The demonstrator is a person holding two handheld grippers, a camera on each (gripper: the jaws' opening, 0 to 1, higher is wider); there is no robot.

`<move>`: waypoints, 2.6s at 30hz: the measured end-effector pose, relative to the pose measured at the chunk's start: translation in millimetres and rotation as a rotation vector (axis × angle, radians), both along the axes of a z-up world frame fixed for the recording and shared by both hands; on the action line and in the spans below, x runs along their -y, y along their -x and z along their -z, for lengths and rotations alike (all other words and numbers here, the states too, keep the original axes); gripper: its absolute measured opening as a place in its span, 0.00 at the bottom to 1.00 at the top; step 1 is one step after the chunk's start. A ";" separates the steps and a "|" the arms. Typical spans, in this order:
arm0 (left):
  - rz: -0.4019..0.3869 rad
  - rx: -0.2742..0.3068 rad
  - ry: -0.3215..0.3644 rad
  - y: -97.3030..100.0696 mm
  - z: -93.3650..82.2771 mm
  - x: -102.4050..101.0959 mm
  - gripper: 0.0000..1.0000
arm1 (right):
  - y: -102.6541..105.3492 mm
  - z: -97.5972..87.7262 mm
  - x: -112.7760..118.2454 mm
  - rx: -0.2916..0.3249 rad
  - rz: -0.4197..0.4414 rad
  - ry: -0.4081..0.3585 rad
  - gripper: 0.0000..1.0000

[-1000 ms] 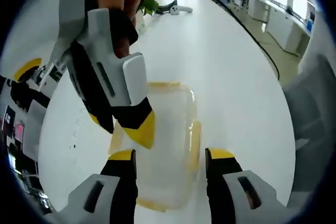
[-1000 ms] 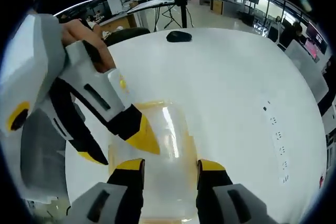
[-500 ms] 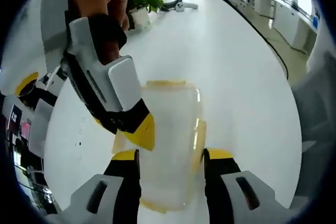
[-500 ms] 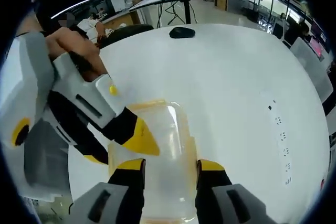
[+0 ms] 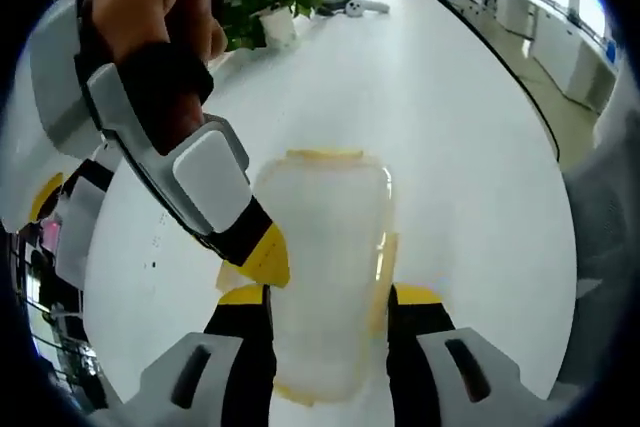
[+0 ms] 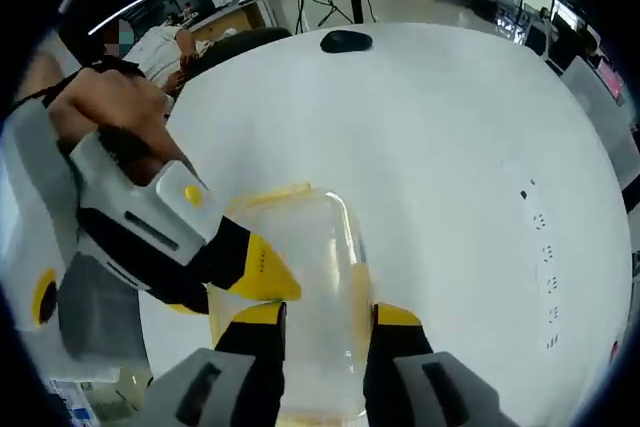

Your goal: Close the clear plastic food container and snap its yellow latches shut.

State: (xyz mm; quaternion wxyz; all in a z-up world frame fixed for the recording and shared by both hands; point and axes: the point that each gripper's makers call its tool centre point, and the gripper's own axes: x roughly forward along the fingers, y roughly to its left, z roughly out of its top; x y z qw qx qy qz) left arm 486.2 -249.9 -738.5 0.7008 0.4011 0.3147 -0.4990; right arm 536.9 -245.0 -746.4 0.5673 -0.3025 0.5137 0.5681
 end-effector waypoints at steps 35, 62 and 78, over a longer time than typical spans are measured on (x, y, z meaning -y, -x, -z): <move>0.011 -0.068 0.075 1.2 -9.5 2.6 0.44 | 4.8 -13.3 -9.8 0.062 0.037 -0.082 0.32; 0.112 -0.073 -0.001 -5.6 -15.3 -34.6 0.59 | 19.7 -23.3 20.7 0.148 0.047 -0.085 0.50; 0.127 -0.082 -0.025 -16.3 -7.3 -44.7 0.70 | 33.8 -24.9 37.0 0.194 0.020 -0.071 0.56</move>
